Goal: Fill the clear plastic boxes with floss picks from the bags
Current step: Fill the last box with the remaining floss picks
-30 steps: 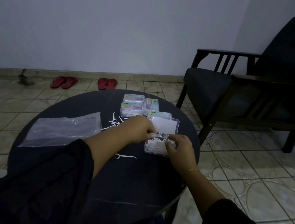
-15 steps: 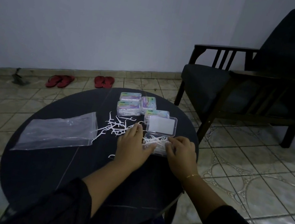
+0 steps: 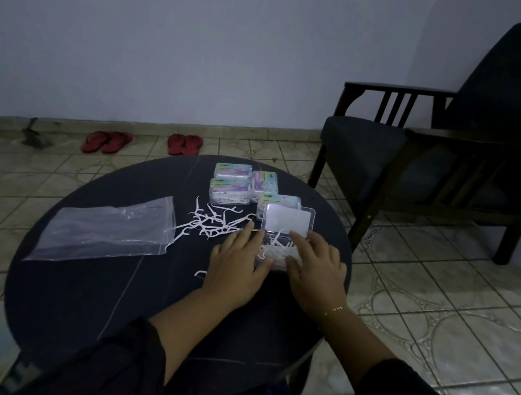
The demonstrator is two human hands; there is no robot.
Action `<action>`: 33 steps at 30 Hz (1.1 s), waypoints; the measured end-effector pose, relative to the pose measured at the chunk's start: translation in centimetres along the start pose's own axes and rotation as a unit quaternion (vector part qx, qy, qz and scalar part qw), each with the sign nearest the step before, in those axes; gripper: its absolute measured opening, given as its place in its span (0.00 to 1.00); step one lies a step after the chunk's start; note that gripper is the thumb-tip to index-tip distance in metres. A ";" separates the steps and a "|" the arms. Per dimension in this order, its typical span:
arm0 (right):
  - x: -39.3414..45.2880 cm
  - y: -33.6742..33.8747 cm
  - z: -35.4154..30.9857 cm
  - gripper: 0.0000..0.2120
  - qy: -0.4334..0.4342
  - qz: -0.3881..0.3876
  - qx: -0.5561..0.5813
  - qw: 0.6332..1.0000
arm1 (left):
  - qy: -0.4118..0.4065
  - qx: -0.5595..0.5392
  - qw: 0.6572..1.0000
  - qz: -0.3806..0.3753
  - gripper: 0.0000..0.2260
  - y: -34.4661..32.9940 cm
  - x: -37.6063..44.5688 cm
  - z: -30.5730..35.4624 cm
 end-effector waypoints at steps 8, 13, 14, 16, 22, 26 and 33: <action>2.4 -0.1 -2.0 0.23 0.136 -0.121 -0.149 0.972 | -0.029 -0.016 0.999 -0.019 0.17 0.4 1.1 -0.3; 1.7 0.5 -1.3 0.21 0.102 -0.085 -0.171 0.976 | -0.019 -0.036 0.999 -0.013 0.18 0.3 1.3 -0.5; 1.6 0.5 -1.3 0.22 0.095 -0.086 -0.169 0.977 | -0.019 -0.037 0.999 -0.017 0.19 0.3 1.2 -0.5; 1.5 0.4 -1.4 0.23 0.090 -0.082 -0.157 0.980 | -0.020 -0.053 0.998 -0.021 0.20 0.5 1.0 -0.6; 0.9 0.7 -3.4 0.24 0.116 -0.040 -0.125 0.984 | -0.009 -0.033 0.999 -0.038 0.22 2.8 -0.4 -3.0; -0.2 0.2 -6.1 0.17 0.195 -0.013 -0.091 0.976 | -0.015 0.039 0.996 -0.078 0.19 5.2 -1.7 -5.4; -1.3 -3.1 -10.8 0.16 0.258 -0.093 -0.153 0.949 | -0.002 0.079 0.994 -0.069 0.13 7.0 -3.2 -7.6</action>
Point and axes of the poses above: each hand's wrist, its own x-axis towards the middle knuckle, its own y-axis out of the back of the hand, z = x × y, the point moved 5 cm from there along x, towards the middle knuckle, and after that the axes turned 1 degree about z, right-handed, at the moved point
